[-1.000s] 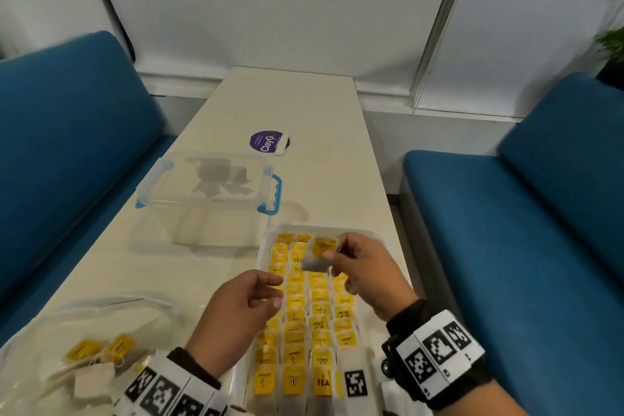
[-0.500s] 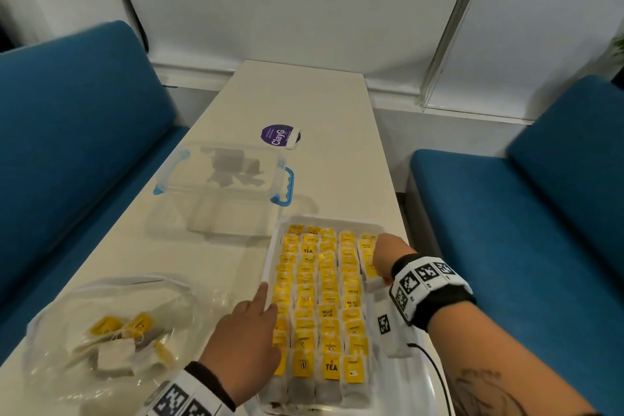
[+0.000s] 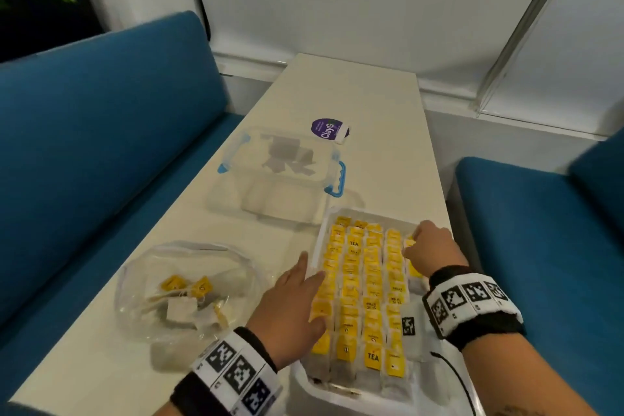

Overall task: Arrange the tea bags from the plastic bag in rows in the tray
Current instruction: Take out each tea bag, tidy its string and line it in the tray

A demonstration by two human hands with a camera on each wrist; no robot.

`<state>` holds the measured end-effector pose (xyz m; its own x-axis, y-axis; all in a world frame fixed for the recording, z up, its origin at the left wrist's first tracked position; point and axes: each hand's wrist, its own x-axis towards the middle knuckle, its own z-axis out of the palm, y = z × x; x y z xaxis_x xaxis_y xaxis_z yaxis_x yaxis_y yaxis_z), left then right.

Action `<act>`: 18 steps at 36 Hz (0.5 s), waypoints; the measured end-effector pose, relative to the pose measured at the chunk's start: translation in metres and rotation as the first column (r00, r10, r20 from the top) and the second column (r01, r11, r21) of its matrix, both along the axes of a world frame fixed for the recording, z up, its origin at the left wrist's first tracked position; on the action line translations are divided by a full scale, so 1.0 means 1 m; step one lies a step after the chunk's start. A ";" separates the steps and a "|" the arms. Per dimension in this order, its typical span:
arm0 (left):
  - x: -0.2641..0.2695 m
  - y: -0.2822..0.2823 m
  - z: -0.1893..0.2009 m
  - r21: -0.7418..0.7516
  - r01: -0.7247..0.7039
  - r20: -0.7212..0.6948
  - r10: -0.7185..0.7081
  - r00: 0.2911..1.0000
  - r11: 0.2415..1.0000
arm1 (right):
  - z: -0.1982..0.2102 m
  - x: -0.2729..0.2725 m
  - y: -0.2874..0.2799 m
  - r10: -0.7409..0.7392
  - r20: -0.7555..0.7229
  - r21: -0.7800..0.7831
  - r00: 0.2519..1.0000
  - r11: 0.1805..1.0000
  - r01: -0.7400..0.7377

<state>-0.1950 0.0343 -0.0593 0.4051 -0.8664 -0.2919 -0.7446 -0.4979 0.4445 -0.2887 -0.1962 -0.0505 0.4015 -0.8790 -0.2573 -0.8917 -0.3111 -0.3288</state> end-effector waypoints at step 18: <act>0.101 0.145 0.011 -0.381 -0.524 0.107 0.599 0.793 0.762 | 0.031 0.115 0.225 0.601 0.394 0.016 0.696 0.752 -0.659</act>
<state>-0.0943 0.1797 -0.0484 0.8657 -0.4893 0.1059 -0.4681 -0.7160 0.5179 -0.1739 0.0290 -0.0193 0.9320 -0.3506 -0.0925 -0.3214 -0.6807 -0.6583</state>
